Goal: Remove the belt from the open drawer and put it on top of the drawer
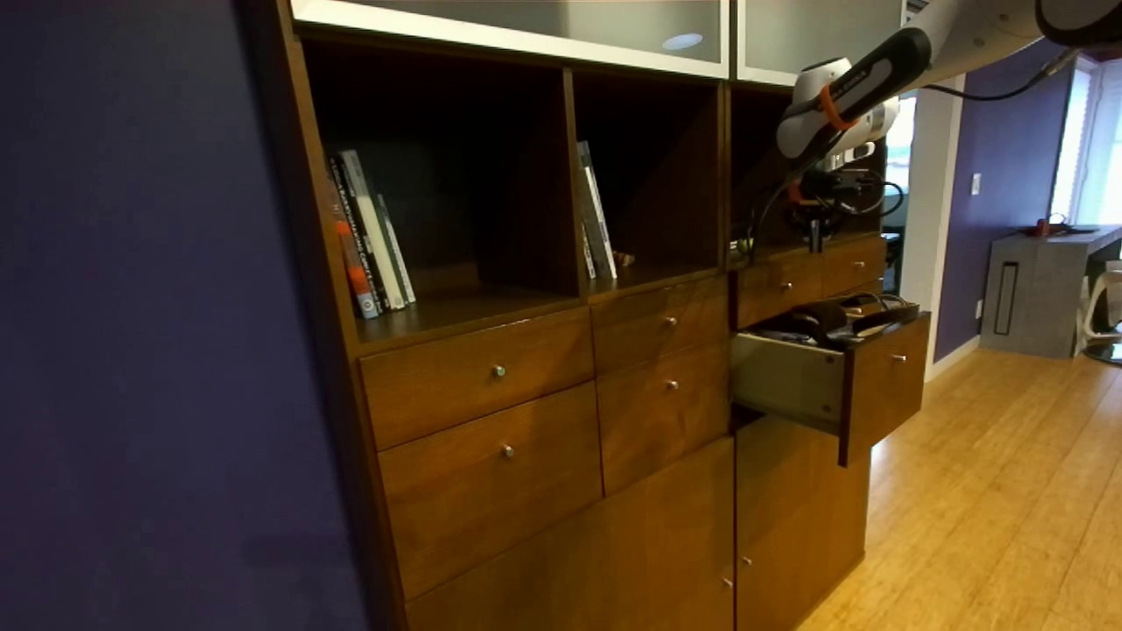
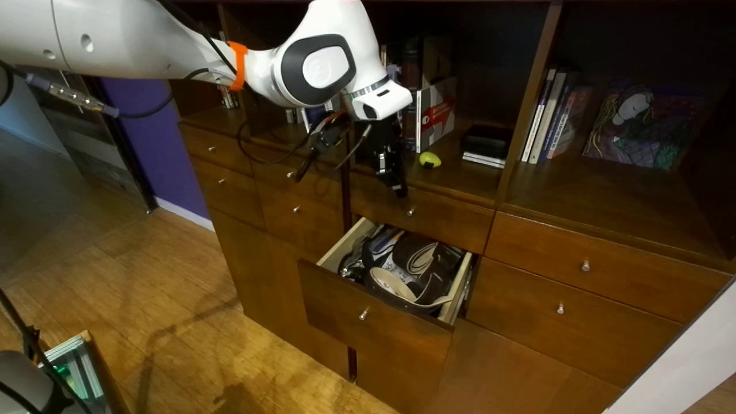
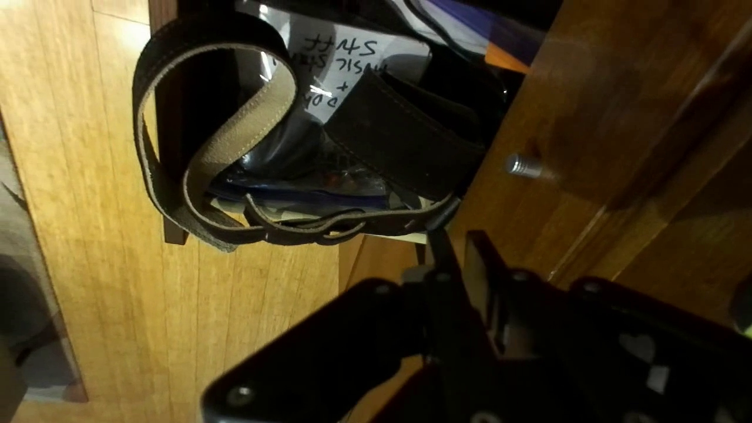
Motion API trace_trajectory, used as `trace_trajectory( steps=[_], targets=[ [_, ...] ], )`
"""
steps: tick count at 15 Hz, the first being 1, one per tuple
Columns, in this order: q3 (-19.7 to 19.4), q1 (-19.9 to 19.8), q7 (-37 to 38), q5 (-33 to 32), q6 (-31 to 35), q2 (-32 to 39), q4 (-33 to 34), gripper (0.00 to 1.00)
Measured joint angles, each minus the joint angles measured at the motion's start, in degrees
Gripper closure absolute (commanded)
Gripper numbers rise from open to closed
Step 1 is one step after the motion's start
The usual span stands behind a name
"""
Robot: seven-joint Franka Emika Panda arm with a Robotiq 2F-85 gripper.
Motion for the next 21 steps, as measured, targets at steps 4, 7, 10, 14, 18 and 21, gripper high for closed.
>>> trace_trajectory(
  steps=[4, 7, 10, 14, 18, 21],
  targets=[
    [-0.08, 0.01, -1.75, -0.49, -2.54, -1.34, -0.49, 0.27],
    [0.02, 0.2, -4.43, -0.55, -5.69, -4.77, -1.52, 0.07],
    [0.71, 0.65, -8.53, -0.34, -9.39, -9.99, -4.05, 0.0],
    [1.45, 0.68, -15.53, -0.87, -12.42, -15.48, -8.41, 0.0],
    [1.05, -0.26, -23.21, -4.86, -11.5, -16.12, -12.96, 0.0],
    [0.81, -0.9, -23.7, -5.6, -9.5, -14.62, -14.33, 0.0]
  ],
)
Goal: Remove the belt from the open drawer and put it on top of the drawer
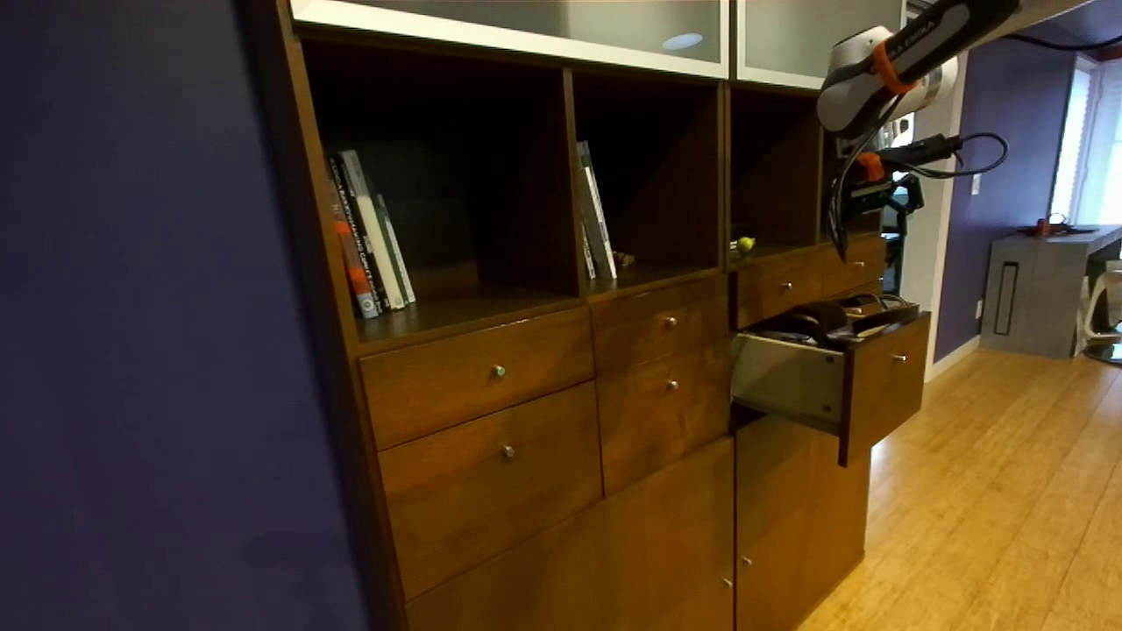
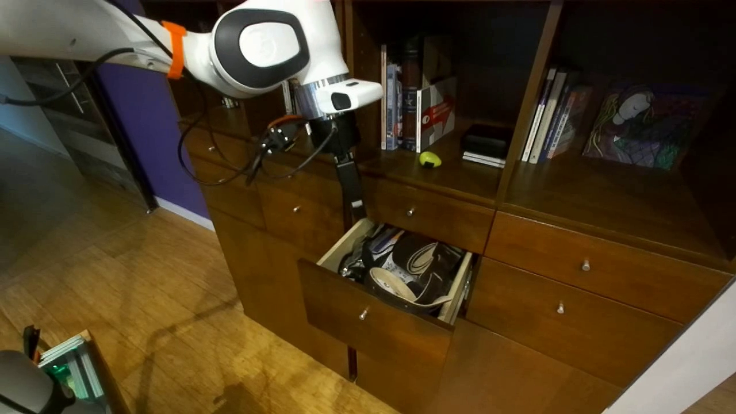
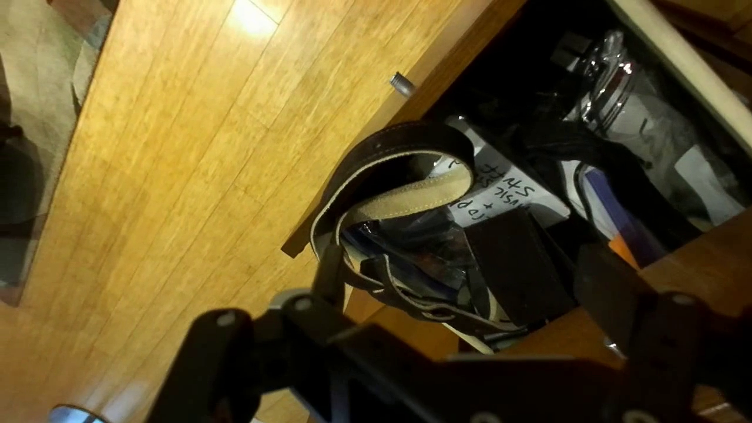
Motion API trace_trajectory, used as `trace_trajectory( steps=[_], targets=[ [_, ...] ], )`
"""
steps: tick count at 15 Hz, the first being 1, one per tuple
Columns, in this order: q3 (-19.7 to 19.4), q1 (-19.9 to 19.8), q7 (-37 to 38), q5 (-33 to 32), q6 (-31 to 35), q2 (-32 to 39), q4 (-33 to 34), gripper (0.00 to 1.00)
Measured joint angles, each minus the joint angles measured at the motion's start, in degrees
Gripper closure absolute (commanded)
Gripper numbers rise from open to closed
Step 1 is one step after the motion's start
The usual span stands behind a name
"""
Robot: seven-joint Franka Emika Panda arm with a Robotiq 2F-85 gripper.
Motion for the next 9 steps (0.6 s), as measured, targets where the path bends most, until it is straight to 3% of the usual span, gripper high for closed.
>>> trace_trajectory(
  steps=[5, 9],
  targets=[
    [0.16, 0.04, -0.01, -0.14, 0.11, 0.33, 0.07, 0.0],
    [0.62, 0.6, -0.05, -3.06, 5.17, 4.88, 0.47, 0.0]
  ],
)
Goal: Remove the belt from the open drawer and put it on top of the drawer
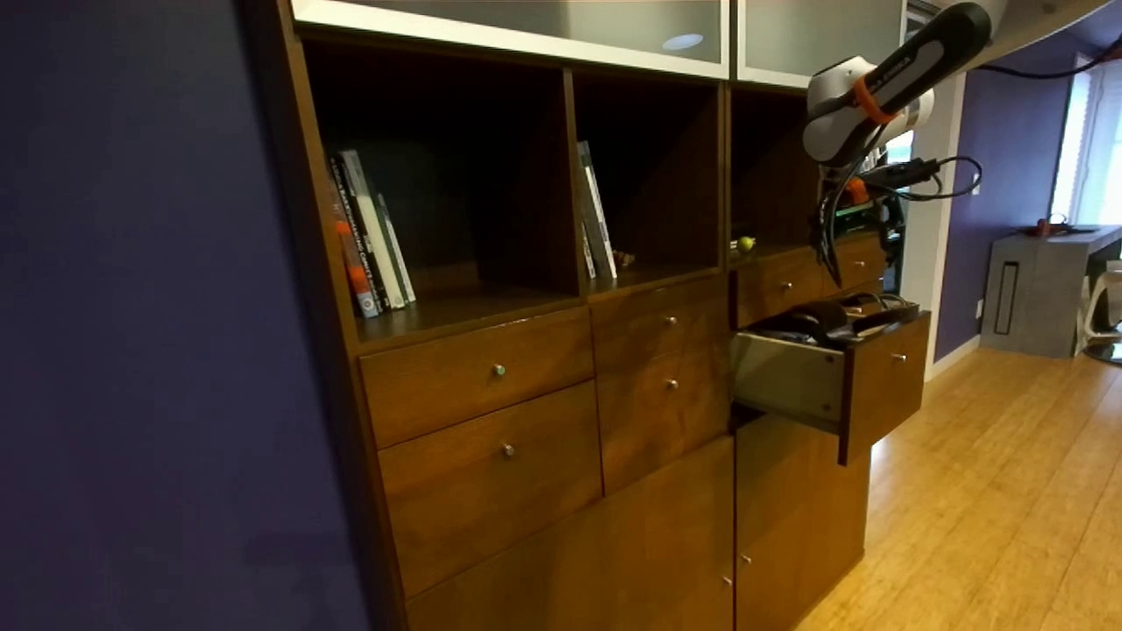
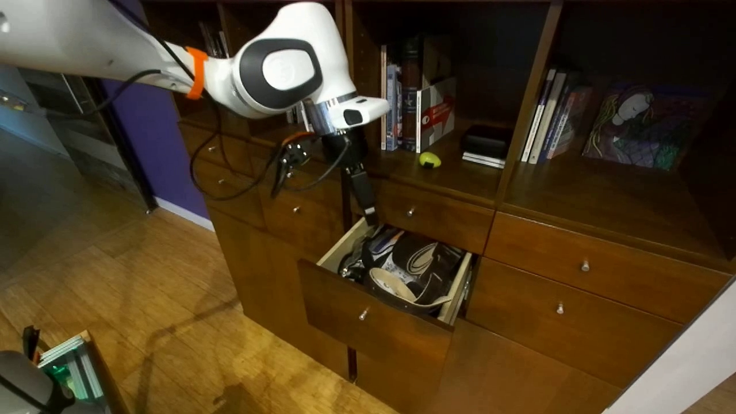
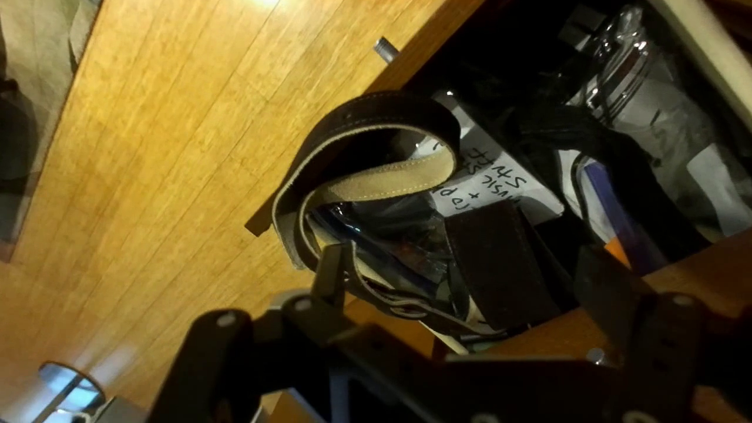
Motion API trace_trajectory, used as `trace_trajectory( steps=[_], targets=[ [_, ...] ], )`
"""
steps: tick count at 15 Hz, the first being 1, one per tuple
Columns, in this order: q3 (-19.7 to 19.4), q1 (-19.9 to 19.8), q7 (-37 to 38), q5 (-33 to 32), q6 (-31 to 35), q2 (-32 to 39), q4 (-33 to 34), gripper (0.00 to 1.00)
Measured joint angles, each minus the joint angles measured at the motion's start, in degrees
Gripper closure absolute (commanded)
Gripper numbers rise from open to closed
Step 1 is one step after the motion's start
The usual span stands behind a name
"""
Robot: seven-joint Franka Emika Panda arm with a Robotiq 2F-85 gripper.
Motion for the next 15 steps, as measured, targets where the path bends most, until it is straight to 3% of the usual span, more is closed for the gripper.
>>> trace_trajectory(
  steps=[9, 15],
  targets=[
    [-1.24, 0.27, -6.34, -2.19, 14.43, 15.77, 5.65, 0.0],
    [-1.7, -1.09, -16.94, 1.39, 17.91, 20.26, 8.88, 0.0]
  ],
)
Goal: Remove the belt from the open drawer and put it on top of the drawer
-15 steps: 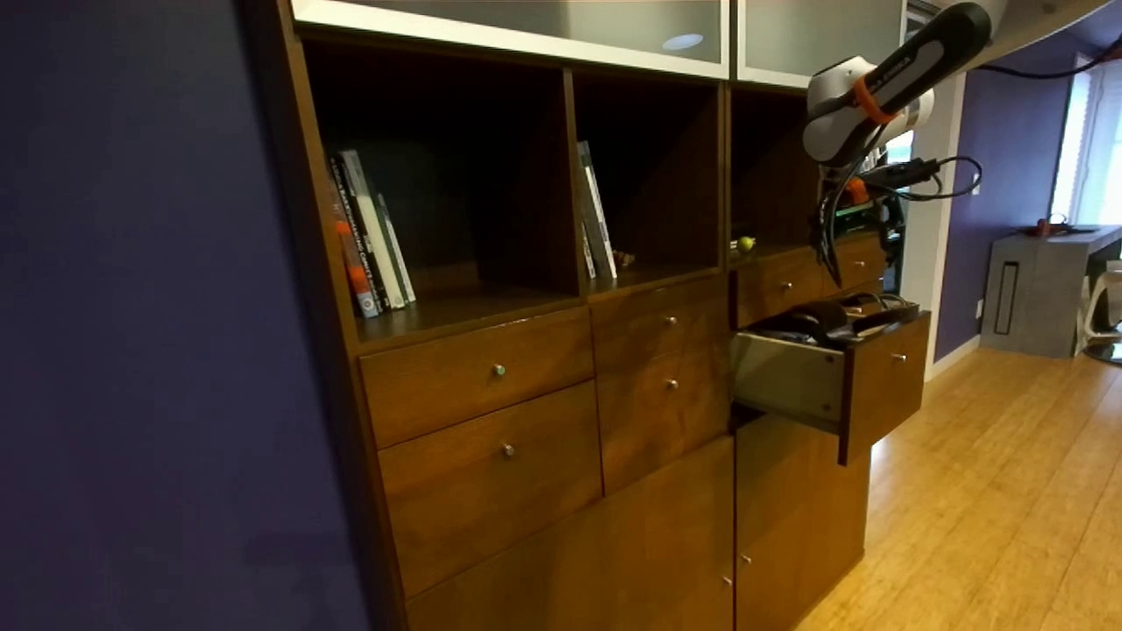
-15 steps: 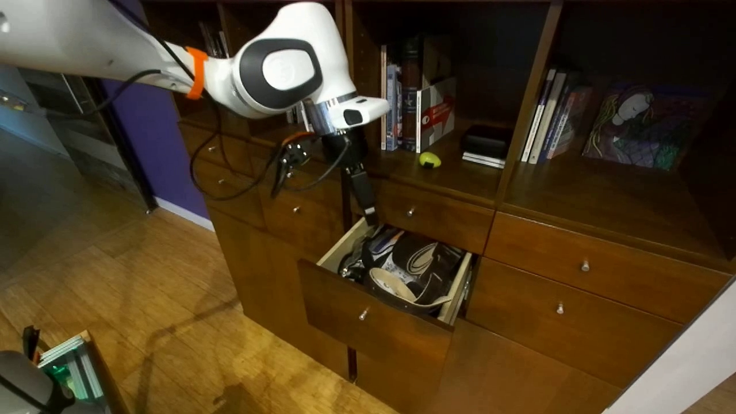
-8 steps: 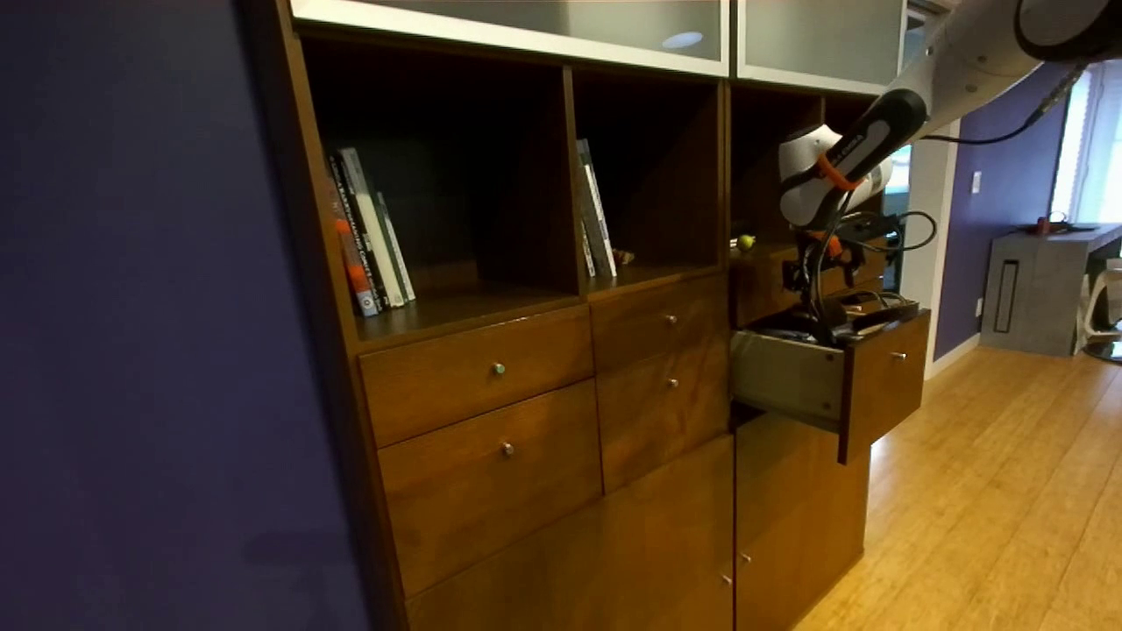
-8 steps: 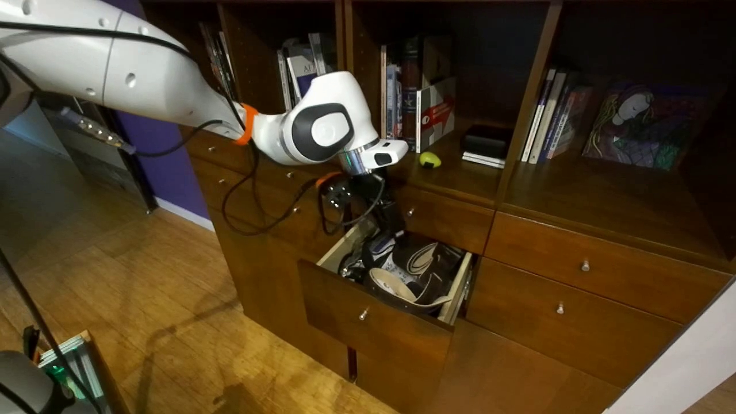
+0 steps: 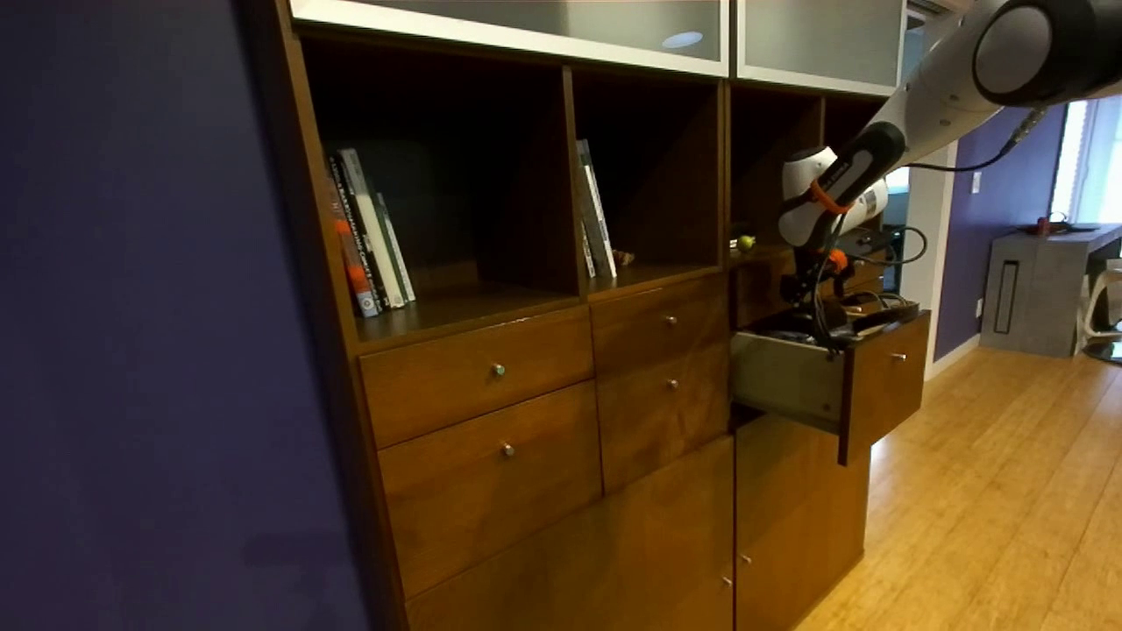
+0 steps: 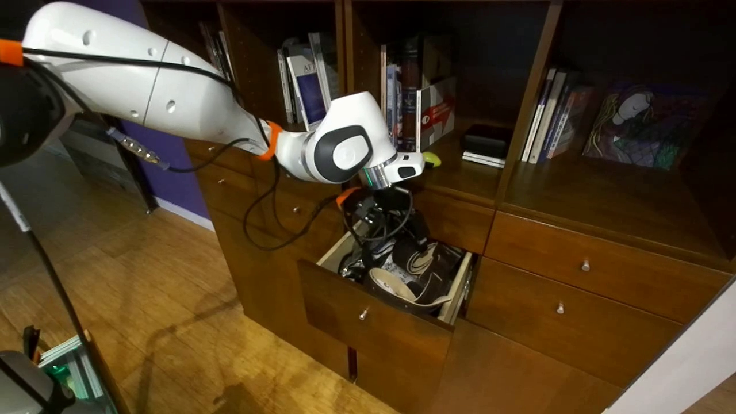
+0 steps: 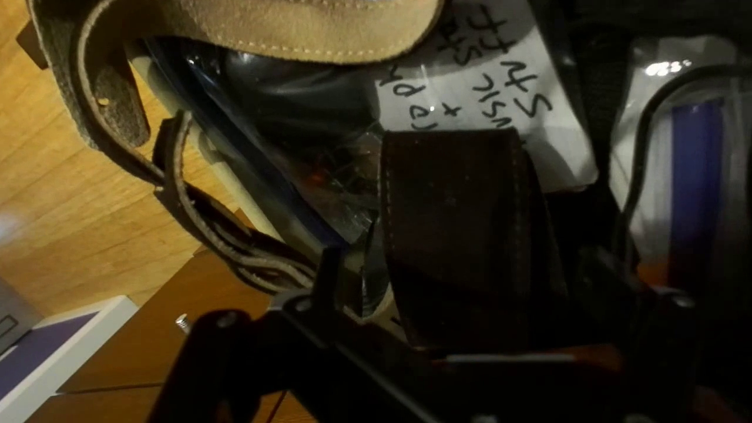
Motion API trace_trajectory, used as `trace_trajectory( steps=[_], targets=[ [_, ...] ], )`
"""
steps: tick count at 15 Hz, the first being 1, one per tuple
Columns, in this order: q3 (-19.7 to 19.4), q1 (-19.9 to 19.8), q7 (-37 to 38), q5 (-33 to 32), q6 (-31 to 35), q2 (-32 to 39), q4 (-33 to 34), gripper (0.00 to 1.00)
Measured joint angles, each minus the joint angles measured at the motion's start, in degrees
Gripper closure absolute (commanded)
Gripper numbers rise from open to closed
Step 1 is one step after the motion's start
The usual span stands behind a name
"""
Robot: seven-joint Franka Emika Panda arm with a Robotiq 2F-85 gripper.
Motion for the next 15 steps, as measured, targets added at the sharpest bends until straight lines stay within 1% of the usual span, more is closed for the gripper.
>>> trace_trajectory(
  steps=[4, 5, 6, 7, 11, 15],
  targets=[
    [0.1, -0.65, -6.26, 3.54, 0.0, 1.12, 0.66, 0.0],
    [0.1, -0.79, -7.22, 4.14, 0.0, 1.31, 0.75, 0.25],
    [0.13, -0.95, -8.07, 4.81, 0.0, 1.52, 0.85, 0.28],
    [0.17, -1.12, -8.82, 5.49, 0.0, 1.74, 0.93, 0.34],
    [0.22, -1.52, -9.85, 7.42, -0.09, 2.7, 1.54, 0.64],
    [0.22, -1.92, -9.85, 8.52, -1.91, 2.85, 2.42, 0.88]
  ],
)
